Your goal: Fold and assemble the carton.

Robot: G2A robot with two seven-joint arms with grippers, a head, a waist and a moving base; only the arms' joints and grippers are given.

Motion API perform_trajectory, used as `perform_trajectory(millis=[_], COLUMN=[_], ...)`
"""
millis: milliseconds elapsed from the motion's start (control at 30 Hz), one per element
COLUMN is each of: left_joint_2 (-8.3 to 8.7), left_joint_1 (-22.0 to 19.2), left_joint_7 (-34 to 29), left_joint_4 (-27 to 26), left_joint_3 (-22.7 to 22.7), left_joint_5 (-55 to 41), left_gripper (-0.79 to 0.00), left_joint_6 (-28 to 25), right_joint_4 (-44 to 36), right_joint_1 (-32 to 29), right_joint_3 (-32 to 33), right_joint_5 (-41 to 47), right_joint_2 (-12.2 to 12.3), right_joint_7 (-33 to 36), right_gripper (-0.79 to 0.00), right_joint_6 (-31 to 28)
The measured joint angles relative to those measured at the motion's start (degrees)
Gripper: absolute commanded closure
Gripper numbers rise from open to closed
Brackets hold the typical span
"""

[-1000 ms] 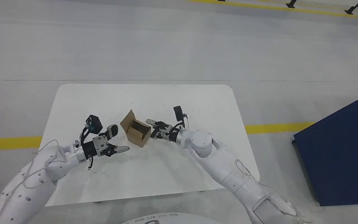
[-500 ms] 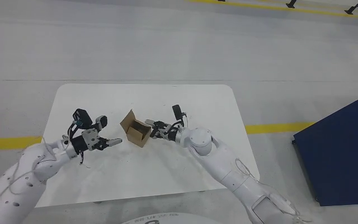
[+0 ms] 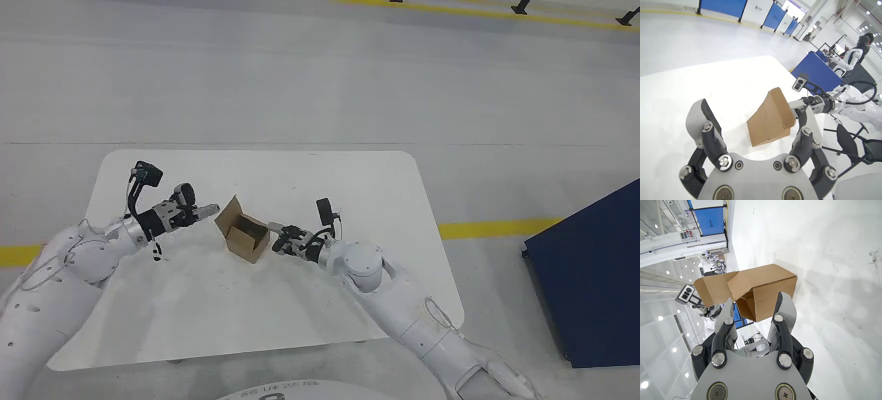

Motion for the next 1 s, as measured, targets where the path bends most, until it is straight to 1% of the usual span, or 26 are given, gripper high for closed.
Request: perform_trajectory(millis=[67, 133, 167, 200, 267, 300, 333, 433, 467, 500, 533, 767, 933, 967, 1000], left_joint_2=[-0.71, -1.38, -1.63, -1.85, -2.24, -2.37, -2.51, -2.69, -2.69, -2.68, -2.64, -1.97, -1.09, -0.89, -0.69], left_joint_1=[-2.00, -3.41, -3.80, -4.13, -4.67, -4.86, -5.08, -5.53, -5.60, -5.62, -5.56, -4.09, -2.15, -1.82, -1.47], left_joint_7=[-4.68, -7.58, -8.20, -8.47, -8.55, -8.48, -8.37, -8.05, -7.89, -7.73, -7.52, -8.10, -10.64, -11.04, -11.30], left_joint_4=[1.52, 2.79, 3.29, 3.77, 4.90, 5.38, 5.98, 6.94, 7.04, 7.08, 7.07, 5.64, 3.74, 3.22, 2.65], left_joint_3=[2.03, 3.85, 4.48, 4.98, 5.79, 5.98, 6.15, 6.10, 5.97, 5.82, 5.57, 3.49, 1.11, 0.62, 0.14], left_joint_5=[-2.10, -2.85, -3.02, -3.08, -3.07, -3.08, -3.13, -3.34, -3.32, -3.25, -3.27, -5.16, -9.54, -9.75, -9.74], left_gripper=[-0.779, -0.717, -0.705, -0.662, -0.551, -0.477, -0.385, -0.311, -0.237, -0.102, 0.000, 0.000, 0.000, 0.000, 0.000], left_joint_6=[0.60, 0.77, 0.56, 0.24, -0.73, -1.07, -1.43, -2.29, -2.59, -2.89, -3.26, -5.24, -5.30, -5.23, -5.19], right_joint_4=[-0.45, -0.93, -1.11, -1.28, -1.57, -1.67, -1.79, -2.04, -2.10, -2.15, -2.20, -1.93, -1.79, -1.78, -1.77], right_joint_1=[-0.51, -0.98, -1.16, -1.32, -1.65, -1.75, -1.86, -1.91, -1.86, -1.80, -1.70, -1.27, -1.39, -1.42, -1.44], right_joint_3=[0.17, 0.31, 0.38, 0.46, 0.64, 0.72, 0.82, 0.92, 0.92, 0.89, 0.82, 0.53, 0.68, 0.74, 0.81], right_joint_5=[-0.24, -0.44, -0.52, -0.60, -0.74, -0.79, -0.84, -1.11, -1.20, -1.31, -1.44, -1.74, -1.85, -1.85, -1.85], right_joint_2=[0.00, -0.02, -0.02, -0.02, -0.03, -0.03, -0.04, -0.08, -0.10, -0.13, -0.18, -0.47, -0.61, -0.62, -0.63], right_joint_7=[-0.50, -0.98, -1.14, -1.26, -1.41, -1.44, -1.44, -1.30, -1.27, -1.26, -1.26, -1.33, -1.46, -1.39, -1.31], right_gripper=[-0.413, -0.413, -0.413, -0.413, -0.413, -0.416, -0.413, -0.397, -0.400, -0.394, -0.403, -0.416, -0.437, -0.489, -0.517], right_joint_6=[0.03, 0.17, 0.23, 0.27, 0.39, 0.46, 0.53, 0.71, 0.82, 0.96, 1.15, 1.39, 0.94, 0.86, 0.79])
